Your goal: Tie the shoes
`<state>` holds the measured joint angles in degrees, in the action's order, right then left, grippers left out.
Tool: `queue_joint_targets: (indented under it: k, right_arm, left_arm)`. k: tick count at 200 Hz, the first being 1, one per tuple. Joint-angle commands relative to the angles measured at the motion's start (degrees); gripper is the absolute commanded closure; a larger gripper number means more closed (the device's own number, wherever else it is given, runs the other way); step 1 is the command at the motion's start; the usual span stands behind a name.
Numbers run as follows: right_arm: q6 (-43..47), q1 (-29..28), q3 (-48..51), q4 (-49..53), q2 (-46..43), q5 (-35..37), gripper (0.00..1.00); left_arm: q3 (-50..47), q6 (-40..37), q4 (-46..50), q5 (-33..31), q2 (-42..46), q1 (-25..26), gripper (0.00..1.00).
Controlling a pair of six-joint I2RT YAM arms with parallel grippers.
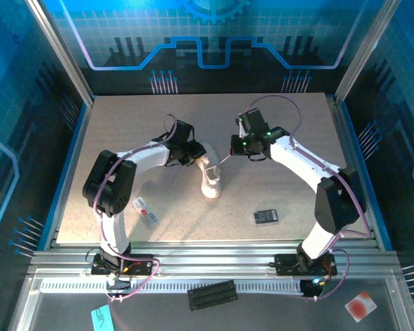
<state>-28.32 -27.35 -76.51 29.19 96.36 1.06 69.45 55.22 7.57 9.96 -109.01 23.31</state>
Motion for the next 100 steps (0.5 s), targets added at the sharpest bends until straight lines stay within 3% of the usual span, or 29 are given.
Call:
queue_joint_targets:
  k: [1,44,100]
  right_arm:
    - [1.5,-0.4,-2.9,1.5,1.2,-0.4,1.00]
    - [2.2,-0.8,-4.1,2.2,2.1,-0.5,1.00]
    - [2.5,-1.4,-4.3,2.4,2.7,-0.1,1.00]
  left_arm:
    - [-1.1,1.7,-0.2,3.1,-0.9,1.3,0.71]
    - [0.0,1.3,5.1,0.1,0.8,1.0,0.57]
    - [-0.2,2.3,6.1,-0.5,2.5,0.5,0.66]
